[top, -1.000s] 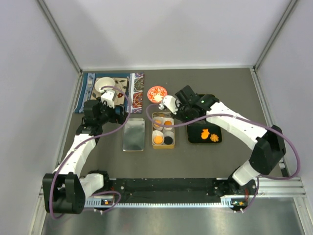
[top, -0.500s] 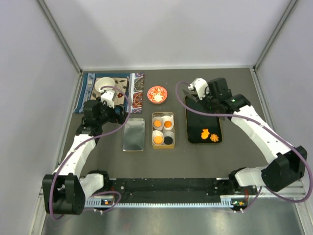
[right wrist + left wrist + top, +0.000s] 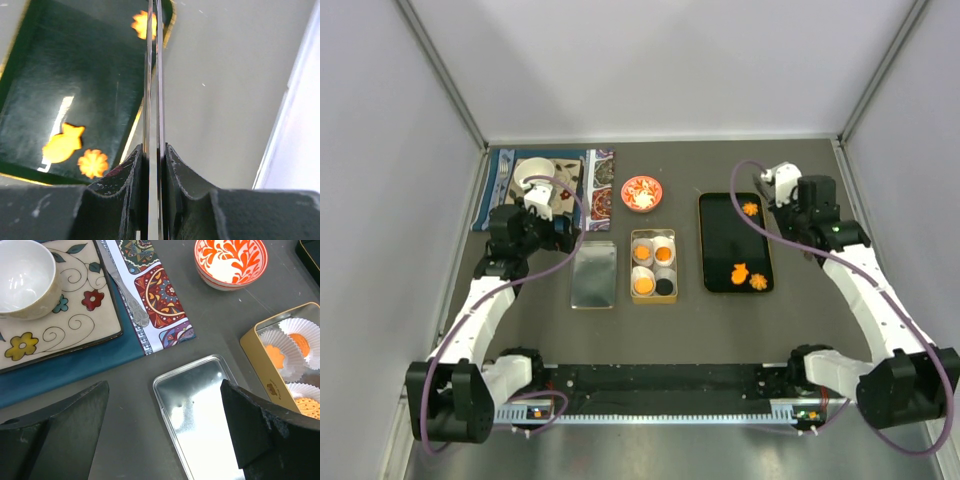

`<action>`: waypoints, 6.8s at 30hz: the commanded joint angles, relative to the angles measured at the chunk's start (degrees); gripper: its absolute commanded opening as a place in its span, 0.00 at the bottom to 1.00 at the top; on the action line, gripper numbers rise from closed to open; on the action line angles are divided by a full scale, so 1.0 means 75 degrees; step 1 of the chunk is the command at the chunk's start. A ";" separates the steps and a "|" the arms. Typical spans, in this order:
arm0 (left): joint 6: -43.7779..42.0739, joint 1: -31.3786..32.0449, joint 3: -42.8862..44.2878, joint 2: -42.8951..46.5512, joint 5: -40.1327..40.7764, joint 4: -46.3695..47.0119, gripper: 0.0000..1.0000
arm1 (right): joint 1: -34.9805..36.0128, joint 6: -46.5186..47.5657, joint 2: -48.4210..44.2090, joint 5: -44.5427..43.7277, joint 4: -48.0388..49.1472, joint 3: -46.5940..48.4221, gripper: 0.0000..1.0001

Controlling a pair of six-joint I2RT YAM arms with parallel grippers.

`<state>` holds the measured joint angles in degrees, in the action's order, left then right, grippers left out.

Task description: Pack the cookies

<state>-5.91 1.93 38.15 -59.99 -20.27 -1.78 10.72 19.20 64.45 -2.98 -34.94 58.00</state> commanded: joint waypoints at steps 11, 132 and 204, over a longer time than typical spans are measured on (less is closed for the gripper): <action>0.0167 0.0000 0.0034 0.0369 0.0558 0.0167 0.99 | -0.2449 -0.1013 0.0944 0.0304 0.2044 -0.0456 0.13; 0.0202 0.0000 0.0011 0.0709 0.0863 0.0388 0.99 | -0.3187 -0.0708 -0.0108 0.2940 -0.0217 0.0857 0.81; -0.0665 0.0878 0.1405 -0.4400 0.1941 -0.1814 0.22 | -0.1804 -0.0767 0.0103 0.2390 0.0440 0.0271 0.98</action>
<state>-11.18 7.46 48.10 -90.87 -7.68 -16.12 -3.46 12.95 67.92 15.27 -32.73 60.55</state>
